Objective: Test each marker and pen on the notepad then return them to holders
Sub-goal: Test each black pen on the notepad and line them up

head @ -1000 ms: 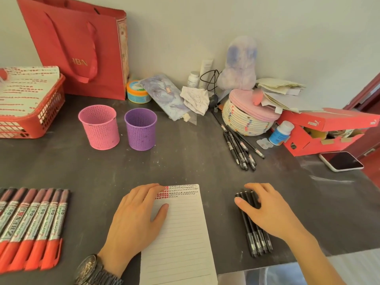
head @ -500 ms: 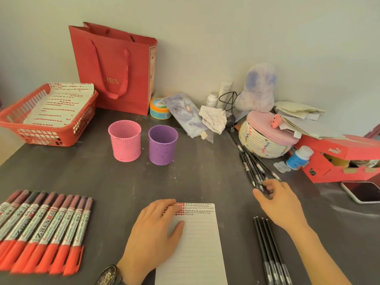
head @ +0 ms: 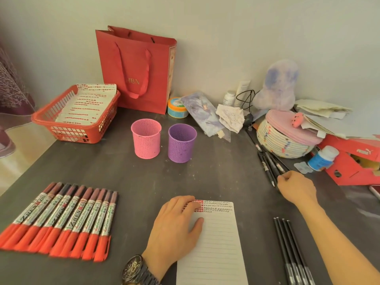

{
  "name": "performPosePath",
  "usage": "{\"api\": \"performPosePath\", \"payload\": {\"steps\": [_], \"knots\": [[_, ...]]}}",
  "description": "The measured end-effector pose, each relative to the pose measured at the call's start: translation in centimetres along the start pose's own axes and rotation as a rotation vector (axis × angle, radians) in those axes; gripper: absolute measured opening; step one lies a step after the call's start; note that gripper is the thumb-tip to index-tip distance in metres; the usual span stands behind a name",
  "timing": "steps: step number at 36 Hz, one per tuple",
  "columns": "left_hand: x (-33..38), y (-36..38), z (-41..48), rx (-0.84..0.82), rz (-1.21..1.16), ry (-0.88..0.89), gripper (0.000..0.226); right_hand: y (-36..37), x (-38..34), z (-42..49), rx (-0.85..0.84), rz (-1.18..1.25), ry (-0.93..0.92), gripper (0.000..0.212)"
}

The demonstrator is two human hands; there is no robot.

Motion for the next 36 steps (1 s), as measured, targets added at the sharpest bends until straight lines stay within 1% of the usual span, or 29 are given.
{"api": "performPosePath", "payload": {"steps": [2, 4, 6, 7, 9, 11, 13, 15, 17, 20, 21, 23, 24, 26, 27, 28, 30, 32, 36], "knots": [[0.0, -0.1, 0.0, 0.003, -0.012, -0.004, 0.038, -0.8, 0.2, -1.2, 0.011, 0.138, 0.007, 0.014], [0.2, -0.3, 0.1, 0.019, -0.02, 0.0, 0.037, -1.2, -0.1, -3.2, -0.006, 0.353, -0.004, 0.014], [0.3, -0.5, 0.1, 0.034, -0.037, 0.006, 0.035, -1.0, -1.0, -6.2, -0.074, 0.609, -0.029, 0.008], [0.3, -0.6, 0.1, 0.041, -0.054, 0.007, 0.034, -0.7, -1.6, -8.2, -0.111, 0.703, -0.054, 0.009], [0.3, -0.9, 0.1, 0.059, -0.108, 0.006, 0.031, -0.1, -3.4, -12.7, -0.18, 0.821, -0.136, 0.013], [0.7, -1.6, 0.1, 0.088, -0.18, 0.023, 0.028, 1.1, -5.5, -17.3, -0.251, 0.851, -0.254, 0.02], [1.1, -2.2, 0.1, 0.105, -0.259, 0.055, 0.029, 2.8, -7.1, -21.0, -0.29, 0.811, -0.357, 0.027], [1.5, -2.6, 0.1, 0.114, -0.311, 0.084, 0.03, 4.3, -7.9, -23.2, -0.286, 0.787, -0.422, 0.034], [1.9, -2.9, 0.2, 0.113, -0.352, 0.088, 0.028, 5.1, -8.4, -24.3, -0.282, 0.794, -0.44, 0.037], [2.4, -3.1, 0.5, 0.073, -0.471, 0.031, 0.019, 5.4, -8.5, -24.4, -0.311, 0.807, -0.424, 0.036], [2.6, -3.0, 0.6, 0.037, -0.511, 0.012, 0.016, 5.4, -8.5, -24.3, -0.33, 0.814, -0.417, 0.032], [3.0, -2.9, 0.9, -0.031, -0.528, 0.023, 0.014, 4.7, -8.0, -23.7, -0.31, 0.86, -0.387, 0.016], [3.2, -3.1, 1.1, -0.044, -0.481, 0.059, 0.015, 4.2, -7.6, -23.3, -0.289, 0.897, -0.362, 0.014], [3.8, -3.5, 1.4, -0.065, -0.303, 0.165, 0.022, 3.8, -6.9, -22.6, -0.28, 0.977, -0.297, 0.027], [4.3, -3.5, 1.4, -0.095, -0.227, 0.216, 0.025, 3.8, -6.8, -22.4, -0.298, 1.009, -0.277, 0.03], [4.8, -3.3, 1.5, -0.139, -0.176, 0.255, 0.029, 3.8, -6.9, -22.3, -0.322, 1.043, -0.272, 0.03], [5.7, -3.0, 1.7, -0.221, -0.122, 0.302, 0.033, 3.5, -7.2, -22.2, -0.34, 1.112, -0.276, 0.022], [6.1, -3.0, 2.2, -0.254, -0.127, 0.3, 0.033, 3.2, -7.0, -21.9, -0.315, 1.19, -0.25, 0.024], [5.9, -2.5, 3.2, -0.308, -0.204, 0.211, 0.027, 3.2, -6.0, -21.5, -0.275, 1.34, -0.161, 0.027]]}}
Point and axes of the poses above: each hand's wrist, its own z-axis towards the middle knuckle, its own y-axis out of the palm, x = y × z, the point moved 9 cm from there along z, towards the middle knuckle, and after that the axes turned 5 degrees about y, right-handed, at the moved point
